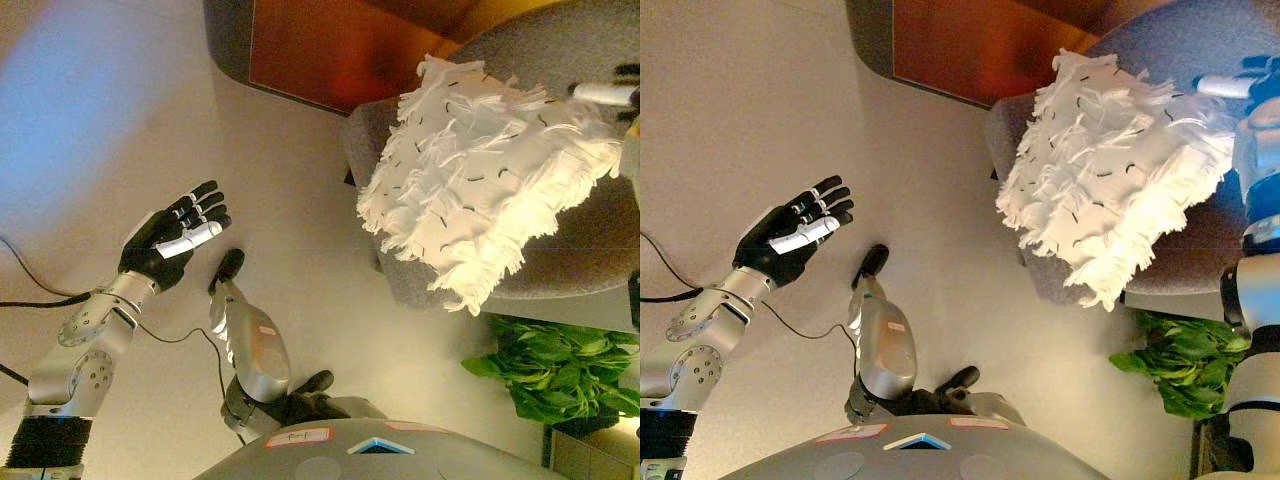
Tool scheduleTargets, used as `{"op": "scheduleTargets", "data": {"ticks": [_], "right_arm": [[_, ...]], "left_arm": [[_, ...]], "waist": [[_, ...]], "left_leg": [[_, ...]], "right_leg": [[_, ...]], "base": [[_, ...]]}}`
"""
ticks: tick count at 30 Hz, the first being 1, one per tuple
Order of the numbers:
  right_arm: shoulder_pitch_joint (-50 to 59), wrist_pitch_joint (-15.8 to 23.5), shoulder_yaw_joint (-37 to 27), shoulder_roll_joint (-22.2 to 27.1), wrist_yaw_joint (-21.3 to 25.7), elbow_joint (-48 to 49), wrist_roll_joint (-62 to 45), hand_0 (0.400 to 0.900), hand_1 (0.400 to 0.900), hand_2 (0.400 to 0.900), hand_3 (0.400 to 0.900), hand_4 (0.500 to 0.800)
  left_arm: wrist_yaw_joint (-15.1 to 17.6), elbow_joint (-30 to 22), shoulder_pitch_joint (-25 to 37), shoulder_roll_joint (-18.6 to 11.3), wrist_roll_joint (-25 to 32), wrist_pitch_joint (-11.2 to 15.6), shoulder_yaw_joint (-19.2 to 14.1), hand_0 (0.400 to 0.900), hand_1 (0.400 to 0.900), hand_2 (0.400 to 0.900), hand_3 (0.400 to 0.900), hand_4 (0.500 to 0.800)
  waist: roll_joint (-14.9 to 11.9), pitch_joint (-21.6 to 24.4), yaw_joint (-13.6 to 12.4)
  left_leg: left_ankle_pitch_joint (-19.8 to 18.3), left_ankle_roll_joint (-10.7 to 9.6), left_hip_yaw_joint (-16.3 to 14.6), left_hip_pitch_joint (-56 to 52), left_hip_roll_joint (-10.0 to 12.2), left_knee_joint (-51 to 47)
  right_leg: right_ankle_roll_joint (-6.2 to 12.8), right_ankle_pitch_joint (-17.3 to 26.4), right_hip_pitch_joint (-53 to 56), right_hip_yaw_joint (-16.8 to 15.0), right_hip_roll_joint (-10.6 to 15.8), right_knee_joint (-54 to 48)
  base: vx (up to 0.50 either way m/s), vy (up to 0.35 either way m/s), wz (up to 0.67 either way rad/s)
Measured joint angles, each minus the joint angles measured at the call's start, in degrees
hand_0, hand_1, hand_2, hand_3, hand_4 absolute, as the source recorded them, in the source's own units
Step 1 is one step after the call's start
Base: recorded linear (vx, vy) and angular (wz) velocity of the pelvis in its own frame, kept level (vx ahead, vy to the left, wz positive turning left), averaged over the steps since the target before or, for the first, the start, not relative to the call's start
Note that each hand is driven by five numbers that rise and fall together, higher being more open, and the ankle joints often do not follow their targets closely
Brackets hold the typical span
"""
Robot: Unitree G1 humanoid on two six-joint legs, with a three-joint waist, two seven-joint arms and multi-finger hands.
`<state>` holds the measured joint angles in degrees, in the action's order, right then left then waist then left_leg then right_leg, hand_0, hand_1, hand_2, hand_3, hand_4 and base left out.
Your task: Pick up the pillow and put it on the sofa.
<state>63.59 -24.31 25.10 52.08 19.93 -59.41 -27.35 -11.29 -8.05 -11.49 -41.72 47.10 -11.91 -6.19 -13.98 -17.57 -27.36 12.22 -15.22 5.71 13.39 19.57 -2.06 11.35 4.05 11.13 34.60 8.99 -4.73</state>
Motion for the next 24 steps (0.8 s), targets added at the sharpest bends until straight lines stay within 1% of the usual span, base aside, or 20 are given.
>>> {"op": "scheduleTargets", "data": {"ticks": [2,6,9,12,14,17,18,19,20,21,23,24], "right_arm": [[0.1,-0.5,-1.9,0.0,2.0,-1.5,0.0,0.900,0.900,0.900,0.900,0.800],[0.4,-1.4,-2.9,0.1,7.1,-3.1,0.2,0.900,0.900,0.900,0.900,0.800],[0.5,-1.2,-3.0,0.1,10.7,-2.9,1.4,0.900,0.900,0.900,0.900,0.800],[0.4,-0.4,-3.0,0.1,13.4,-1.3,1.3,0.900,0.900,0.900,0.900,0.800],[-0.8,1.6,-4.2,0.1,14.4,2.6,1.1,0.900,0.900,0.900,0.900,0.800],[-5.1,7.7,-7.4,0.0,14.6,12.7,1.1,0.900,0.900,0.900,0.900,0.800],[-7.4,10.3,-8.0,0.0,14.6,16.9,1.1,0.900,0.900,0.900,0.900,0.800],[-9.3,12.0,-8.5,-0.3,14.4,20.3,1.1,0.900,0.900,0.900,0.900,0.800],[-12.1,13.6,-11.0,-1.4,14.0,24.7,1.2,0.900,0.900,0.900,0.900,0.800],[-14.6,15.1,-11.6,-2.4,13.3,28.5,1.3,0.900,0.900,0.900,0.900,0.800],[-20.5,16.6,-14.7,-6.0,12.1,36.0,2.0,0.900,0.900,0.900,0.900,0.800],[-23.9,17.2,-15.4,-8.2,11.2,39.1,3.1,0.900,0.900,0.900,0.900,0.800]], "left_arm": [[0.1,0.0,0.5,-0.1,0.0,0.0,0.4,0.900,0.900,0.900,0.900,0.800],[0.6,-0.4,0.4,-0.4,0.0,0.0,0.9,0.900,0.900,0.900,0.900,0.800],[0.6,-0.4,0.3,-0.5,0.0,0.0,1.4,0.900,0.900,0.900,0.900,0.800],[0.6,-0.4,0.3,-0.5,0.0,0.0,1.9,0.900,0.900,0.900,0.900,0.800],[0.7,-0.4,0.3,-0.5,0.0,0.1,2.3,0.900,0.900,0.900,0.900,0.800],[0.6,-0.5,0.1,-0.4,-0.2,0.3,2.8,0.900,0.900,0.900,0.900,0.800],[0.7,-0.5,0.0,-0.4,-0.3,0.5,3.1,0.900,0.900,0.900,0.900,0.800],[0.8,-0.5,0.0,-0.4,-0.3,0.8,3.6,0.900,0.900,0.900,0.900,0.800],[1.0,-0.5,-0.1,-0.5,-0.3,1.4,4.4,0.900,0.900,0.900,0.900,0.800],[1.3,-0.5,-0.3,-0.3,-0.3,2.1,5.0,0.900,0.900,0.900,0.900,0.800],[1.8,-0.5,-0.4,0.0,-0.6,3.0,6.4,0.900,0.900,0.900,0.900,0.800],[2.0,-0.5,-0.5,0.1,-1.4,3.6,7.2,0.900,0.900,0.900,0.900,0.800]], "waist": [[-0.1,0.0,-0.1],[-0.2,0.0,0.0],[-0.1,0.0,0.3],[-0.1,-0.1,0.5],[0.0,-0.1,0.9],[0.0,-0.1,1.6],[0.0,-0.1,2.0],[0.0,-0.1,2.1],[0.0,-0.1,2.4],[0.1,0.0,3.4],[0.2,0.5,4.5],[0.3,1.1,5.6]], "left_leg": [[-1.0,-0.1,0.0,-1.6,0.2,0.1],[-1.3,-0.2,-0.5,-2.0,0.7,0.9],[-1.2,0.0,-1.0,0.0,0.7,2.0],[-0.9,0.4,-1.4,1.1,0.5,2.5],[-0.9,0.4,-1.7,1.0,0.4,2.8],[-0.9,0.6,-2.0,0.5,0.2,3.1],[-0.9,0.7,-2.2,-0.1,0.0,3.0],[-0.9,0.8,-2.8,-0.8,0.0,2.9],[-1.0,0.9,-3.3,-1.5,-0.1,2.8],[-1.0,1.1,-3.7,-2.0,-0.4,2.9],[-1.0,1.3,-4.8,-3.3,-0.7,2.5],[-1.0,1.5,-5.7,-3.8,-0.8,2.4]], "right_leg": [[0.00,0.4,1.8,0.4,0.1,-0.1],[0.00,0.3,1.9,0.2,-0.2,-0.2],[-0.04,0.2,-0.3,-0.1,-0.1,-0.2],[-0.06,0.0,-1.4,-0.3,0.1,-0.2],[0.02,-0.1,-1.4,-0.9,0.5,-0.2],[0.02,-0.1,-1.1,-1.3,0.9,-0.2],[0.02,-0.1,-0.7,-1.6,1.2,-0.2],[0.03,-0.1,-0.5,-2.2,1.4,-0.2],[0.02,-0.1,-0.3,-3.2,1.8,-0.1],[0.03,-0.1,0.1,-3.6,1.8,-0.1],[0.03,-0.1,0.4,-4.9,2.8,0.0],[0.02,-0.1,0.3,-5.8,3.0,0.1]], "base": [[0.03,0.007,0.04],[-0.05,0.035,0.03],[0.00,0.000,0.00],[0.03,0.047,-0.08],[0.02,0.082,-0.18],[0.01,0.151,-0.24],[-0.02,0.145,-0.24],[-0.04,0.168,-0.28],[-0.05,0.164,-0.29],[-0.07,0.188,-0.37],[-0.10,0.170,-0.39],[-0.10,0.154,-0.39]]}}
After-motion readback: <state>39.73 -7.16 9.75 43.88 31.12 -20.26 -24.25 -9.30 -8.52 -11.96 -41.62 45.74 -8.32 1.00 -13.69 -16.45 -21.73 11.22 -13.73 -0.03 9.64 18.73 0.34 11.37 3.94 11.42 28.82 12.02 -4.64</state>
